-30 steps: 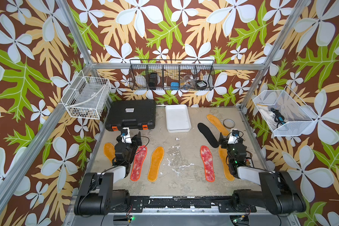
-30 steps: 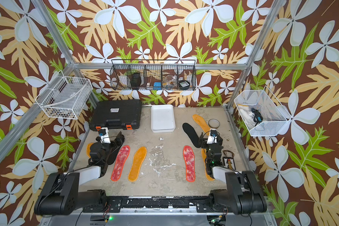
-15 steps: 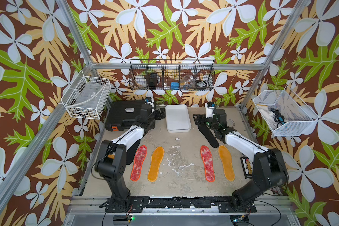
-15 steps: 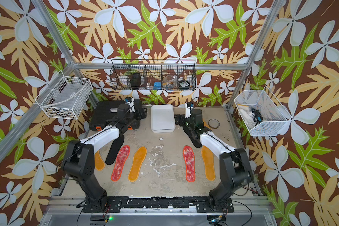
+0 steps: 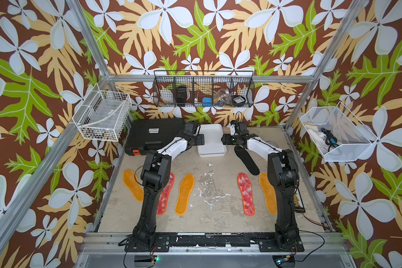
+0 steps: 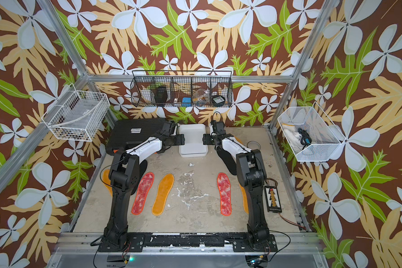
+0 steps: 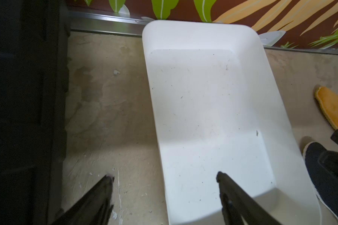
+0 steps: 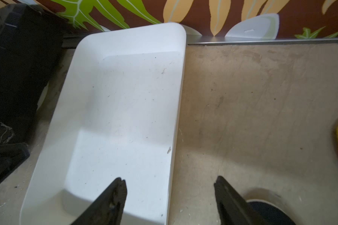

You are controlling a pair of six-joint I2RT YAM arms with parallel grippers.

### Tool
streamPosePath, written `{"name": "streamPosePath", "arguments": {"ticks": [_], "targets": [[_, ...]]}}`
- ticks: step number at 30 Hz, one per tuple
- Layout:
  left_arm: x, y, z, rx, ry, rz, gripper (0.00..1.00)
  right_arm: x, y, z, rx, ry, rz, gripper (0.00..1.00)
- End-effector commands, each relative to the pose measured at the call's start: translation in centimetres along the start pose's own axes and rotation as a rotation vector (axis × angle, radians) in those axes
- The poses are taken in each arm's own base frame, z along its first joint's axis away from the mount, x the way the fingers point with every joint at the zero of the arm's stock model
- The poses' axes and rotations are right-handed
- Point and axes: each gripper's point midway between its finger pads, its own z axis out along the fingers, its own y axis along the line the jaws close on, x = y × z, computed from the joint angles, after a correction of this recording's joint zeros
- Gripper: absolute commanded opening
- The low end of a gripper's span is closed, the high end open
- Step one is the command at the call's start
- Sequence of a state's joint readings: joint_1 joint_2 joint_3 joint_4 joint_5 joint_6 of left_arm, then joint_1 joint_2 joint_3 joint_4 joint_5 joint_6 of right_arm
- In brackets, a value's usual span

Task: Put the insoles into the storage box
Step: Move the storage box to the center of the board.

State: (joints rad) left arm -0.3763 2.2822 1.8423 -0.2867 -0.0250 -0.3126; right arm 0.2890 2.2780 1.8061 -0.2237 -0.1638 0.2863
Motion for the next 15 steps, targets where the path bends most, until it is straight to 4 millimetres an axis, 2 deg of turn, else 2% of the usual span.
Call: {"name": "streamPosePath", "arguments": {"ticks": [1, 6, 8, 12, 14, 15], "targets": [[1.0, 0.4, 0.9, -0.023, 0.042, 0.014, 0.85, 1.0, -0.6, 1.1, 0.04, 0.057, -0.038, 0.7], [2.1, 1.1, 2.4, -0.051, 0.067, 0.024, 0.79, 1.2, -0.8, 2.2, 0.061, 0.069, -0.067, 0.63], [2.5, 1.0, 2.8, -0.042, 0.078, 0.027, 0.72, 1.7, -0.7, 2.9, 0.062, 0.079, -0.081, 0.62], [2.7, 1.1, 3.1, -0.047, 0.08, 0.03, 0.59, 2.3, 0.0, 3.6, 0.053, 0.098, -0.094, 0.5], [2.7, 1.0, 3.0, -0.044, 0.081, 0.03, 0.51, 2.4, 0.4, 3.6, 0.044, 0.097, -0.097, 0.4], [2.7, 1.0, 3.0, -0.041, 0.082, 0.03, 0.51, 2.4, 0.6, 3.5, 0.043, 0.095, -0.099, 0.4]]}}
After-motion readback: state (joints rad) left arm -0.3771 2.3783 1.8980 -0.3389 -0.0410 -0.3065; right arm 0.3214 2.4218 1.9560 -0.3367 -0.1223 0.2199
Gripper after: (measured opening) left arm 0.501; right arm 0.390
